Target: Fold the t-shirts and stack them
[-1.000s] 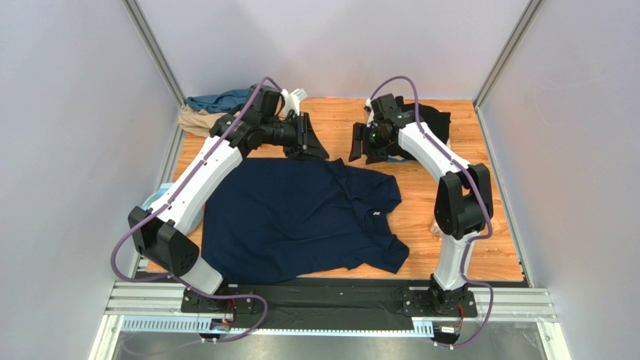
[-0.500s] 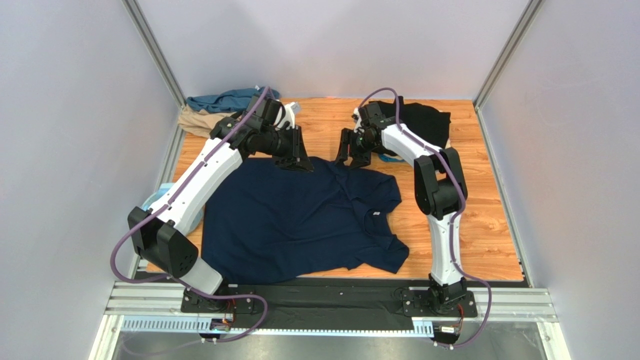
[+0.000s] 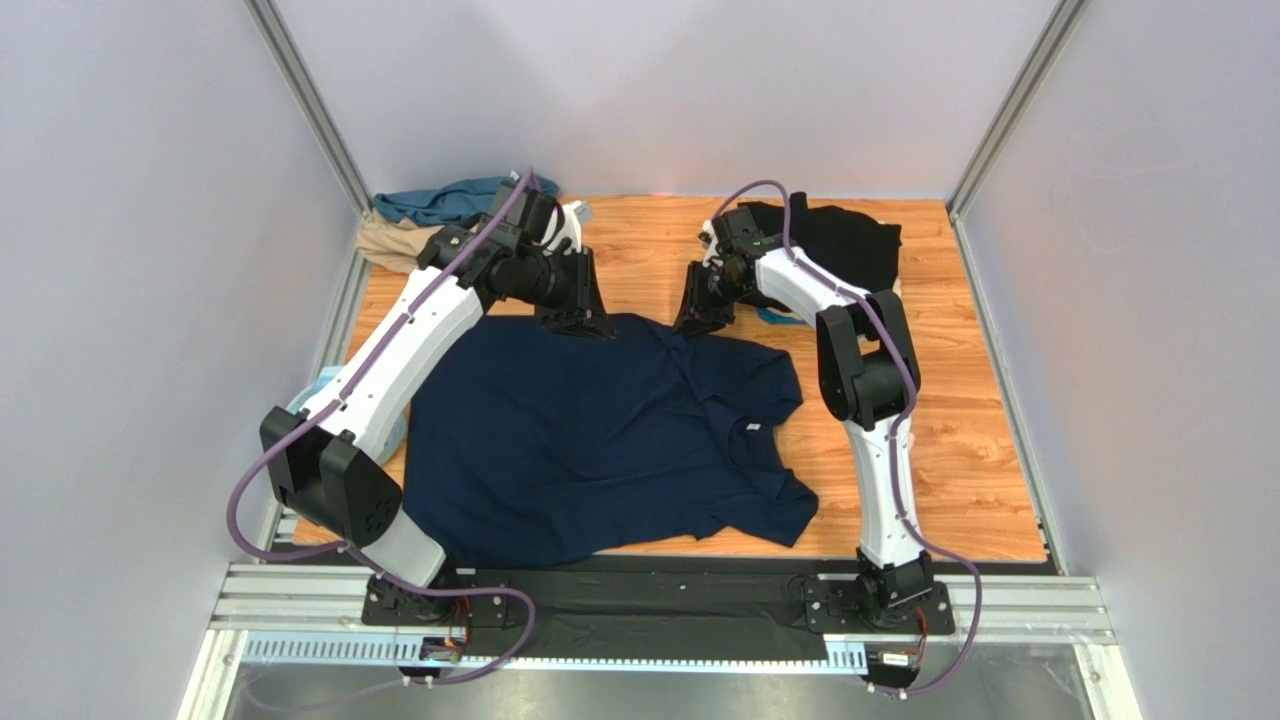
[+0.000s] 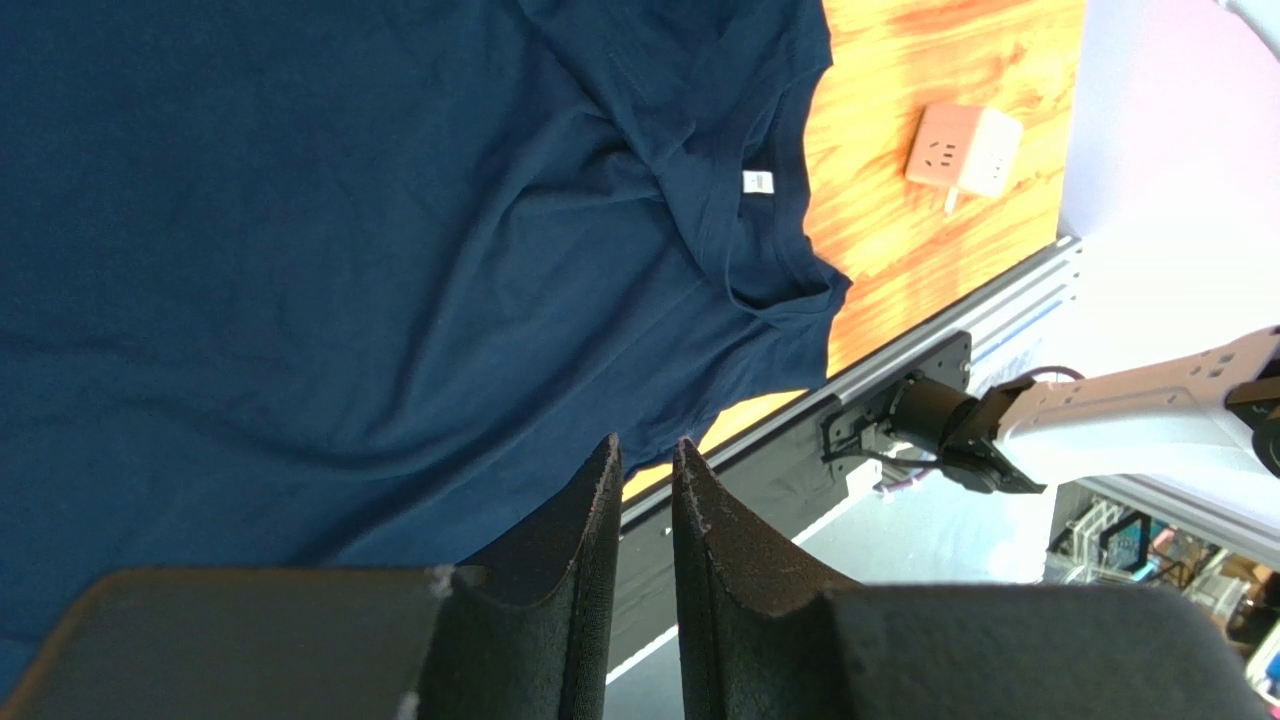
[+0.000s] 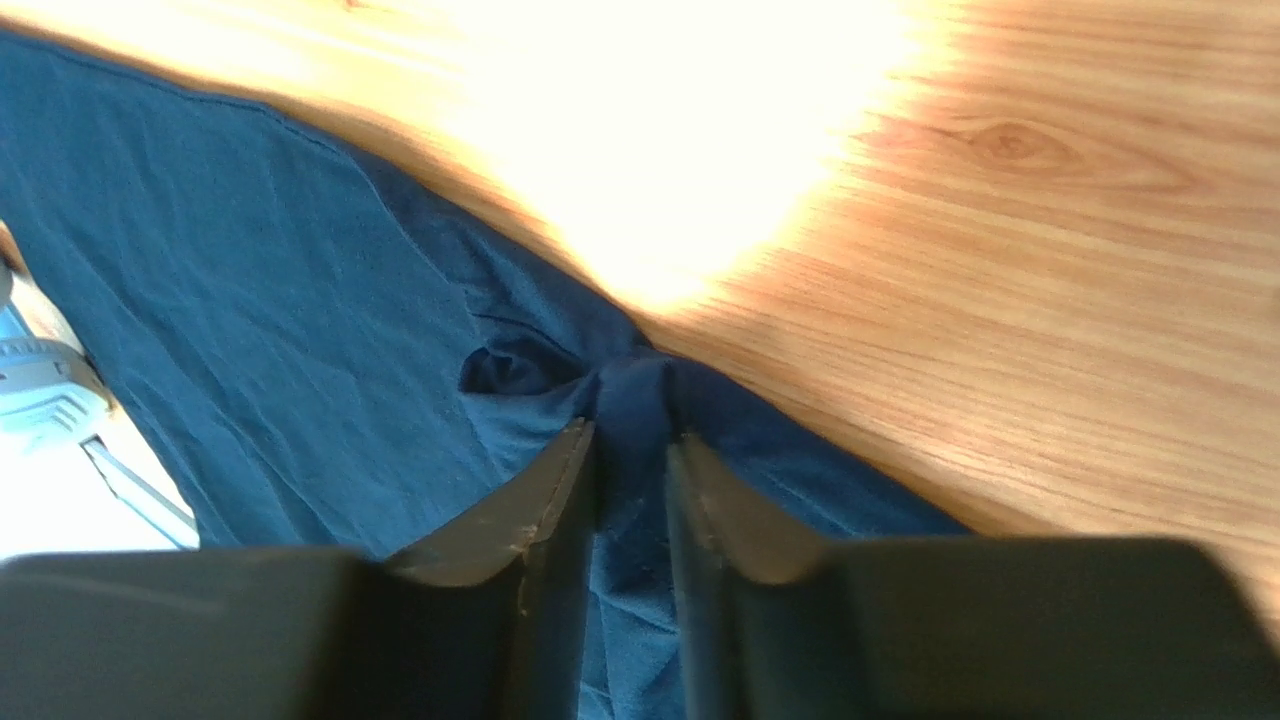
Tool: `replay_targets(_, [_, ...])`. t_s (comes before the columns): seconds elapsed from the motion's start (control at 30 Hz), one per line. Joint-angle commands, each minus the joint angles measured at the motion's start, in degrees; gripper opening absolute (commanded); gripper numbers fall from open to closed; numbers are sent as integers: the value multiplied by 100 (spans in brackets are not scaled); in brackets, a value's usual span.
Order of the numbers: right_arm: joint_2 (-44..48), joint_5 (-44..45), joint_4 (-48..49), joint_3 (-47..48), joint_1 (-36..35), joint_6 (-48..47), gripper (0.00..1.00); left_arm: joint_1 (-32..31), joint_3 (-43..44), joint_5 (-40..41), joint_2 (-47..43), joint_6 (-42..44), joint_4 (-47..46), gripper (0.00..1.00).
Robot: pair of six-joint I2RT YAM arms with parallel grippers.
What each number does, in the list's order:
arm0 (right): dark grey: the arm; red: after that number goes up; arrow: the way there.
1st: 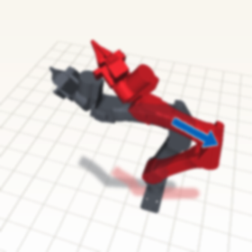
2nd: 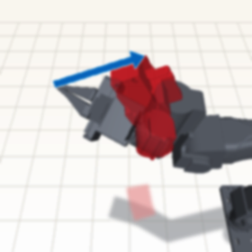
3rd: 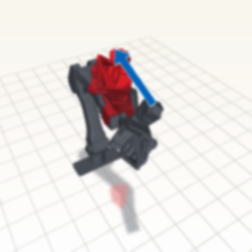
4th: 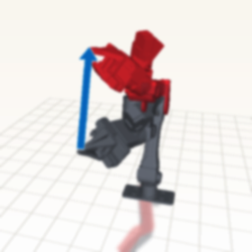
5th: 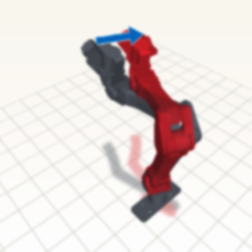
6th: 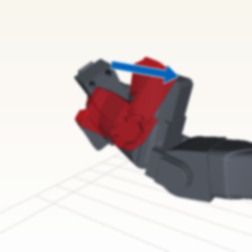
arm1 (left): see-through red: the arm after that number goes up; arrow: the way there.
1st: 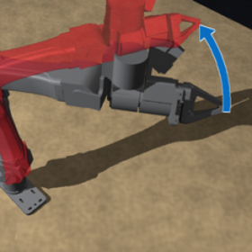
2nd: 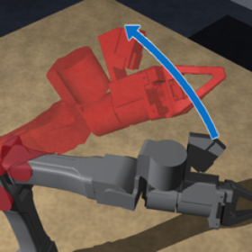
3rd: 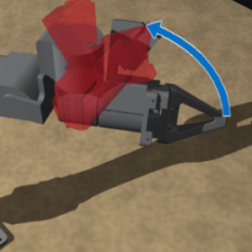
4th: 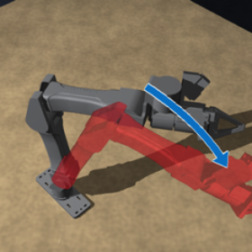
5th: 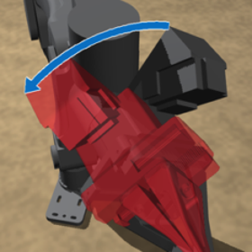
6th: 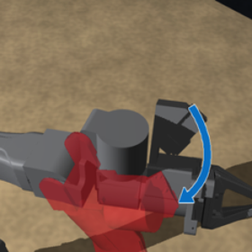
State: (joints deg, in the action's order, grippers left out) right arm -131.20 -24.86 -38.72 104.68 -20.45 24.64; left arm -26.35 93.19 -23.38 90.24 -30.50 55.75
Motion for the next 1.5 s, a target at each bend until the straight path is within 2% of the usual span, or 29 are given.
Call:
replay_targets(0.0, [156,60,58,184,-3,-65,10,42,226,-97,108,115,-11,25])
replay_targets(0.03, [173,78,66,193,-3,-82,6,51,226,-97,134,115,-11,25])
replay_targets(0.1, [208,87,49,210,6,-109,4,77,226,-97,178,132,-11,25])
replay_targets(0.17, [261,130,-21,254,6,-144,6,95,218,-97,196,150,-11,25])
replay_targets(0.27, [392,210,-126,272,6,-232,14,130,156,-53,214,167,-20,25])
replay_targets(0.33, [489,411,-180,307,6,-302,12,139,121,-53,222,167,-46,25])
replay_targets(0.47, [665,737,-609,745,14,-617,0,156,68,-97,284,159,-108,25])
replay_targets(0.8, [930,904,-1076,1396,251,-706,1,191,86,-9,504,150,-90,24])
replay_targets(0.9, [666,711,-1260,1791,287,-707,8,191,94,-70,574,132,-108,24])
replay_targets(0.93, [587,633,-1322,1905,296,-637,15,191,103,-88,600,132,-108,24])
replay_targets(0.97, [386,553,-1357,2046,304,-619,38,191,112,-123,618,132,-108,24])
replay_targets(1.0, [280,422,-1410,2326,287,-619,43,191,103,-132,627,123,-108,24])
replay_targets(1.07, [121,201,-1437,2486,261,-557,47,191,60,-123,627,132,-108,24])
replay_targets(1.2, [191,368,-1428,2285,304,-575,51,191,-2,-115,627,141,-38,23])
replay_targets(1.3, [427,823,-1419,1794,427,-566,50,191,-37,-88,592,132,-29,23])
replay_targets(1.47, [1051,878,-1305,257,866,-487,50,191,-46,26,539,141,15,23])
